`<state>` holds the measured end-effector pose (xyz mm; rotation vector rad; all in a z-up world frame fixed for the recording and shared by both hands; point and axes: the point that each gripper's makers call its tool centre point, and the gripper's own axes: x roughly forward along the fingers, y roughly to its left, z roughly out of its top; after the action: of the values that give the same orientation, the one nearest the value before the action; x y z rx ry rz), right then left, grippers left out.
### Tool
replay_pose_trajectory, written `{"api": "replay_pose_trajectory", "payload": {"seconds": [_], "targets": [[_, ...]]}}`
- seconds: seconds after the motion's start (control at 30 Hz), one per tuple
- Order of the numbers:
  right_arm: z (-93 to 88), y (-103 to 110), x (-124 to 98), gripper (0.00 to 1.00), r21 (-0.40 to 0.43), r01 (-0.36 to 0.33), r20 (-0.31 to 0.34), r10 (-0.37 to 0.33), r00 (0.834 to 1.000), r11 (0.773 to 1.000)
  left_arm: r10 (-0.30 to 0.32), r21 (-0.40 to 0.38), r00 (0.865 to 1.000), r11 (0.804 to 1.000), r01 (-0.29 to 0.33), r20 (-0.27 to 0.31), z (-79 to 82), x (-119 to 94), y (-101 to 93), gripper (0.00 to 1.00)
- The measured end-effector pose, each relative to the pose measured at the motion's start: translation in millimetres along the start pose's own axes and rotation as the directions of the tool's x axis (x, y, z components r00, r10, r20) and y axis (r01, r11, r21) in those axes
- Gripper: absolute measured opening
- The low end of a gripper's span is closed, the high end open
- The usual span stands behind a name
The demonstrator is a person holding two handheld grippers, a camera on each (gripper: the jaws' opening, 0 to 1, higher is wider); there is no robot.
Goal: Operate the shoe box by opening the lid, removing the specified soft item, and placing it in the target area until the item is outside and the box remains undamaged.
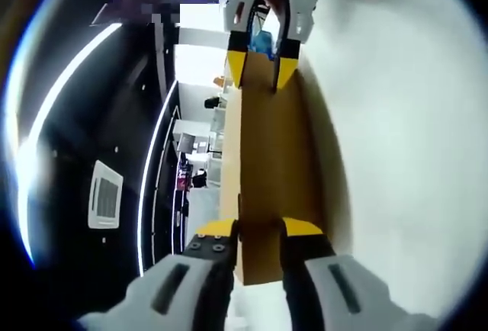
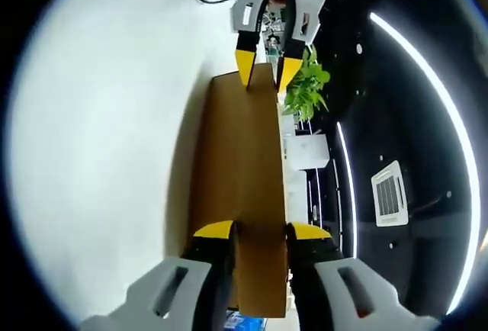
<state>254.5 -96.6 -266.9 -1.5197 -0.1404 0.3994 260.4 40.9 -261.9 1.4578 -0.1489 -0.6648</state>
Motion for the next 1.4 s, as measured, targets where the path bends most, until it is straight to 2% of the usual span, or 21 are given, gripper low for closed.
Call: {"api": "replay_pose_trajectory", "payload": {"seconds": [0.97,1.23,1.4], "targets": [[20.5,7.3,-41.0,0.26,0.012,-0.001,0.027,0.001,1.0,1.0,-0.01,-0.008,1.0,1.0,0.01,-0.009,19.5,-41.7,-17.2,0.24],[22.6,7.9,-44.7,0.26,0.007,-0.001,0.026,0.001,1.0,1.0,-0.01,-0.012,1.0,1.0,0.01,-0.004,21.4,-45.0,-18.7,0.24],[22.8,7.6,-44.7,0.26,0.009,-0.008,0.021,0.007,1.0,1.0,-0.023,-0.013,1.0,1.0,0.023,-0.004,21.2,-45.3,-21.3,0.28]]}}
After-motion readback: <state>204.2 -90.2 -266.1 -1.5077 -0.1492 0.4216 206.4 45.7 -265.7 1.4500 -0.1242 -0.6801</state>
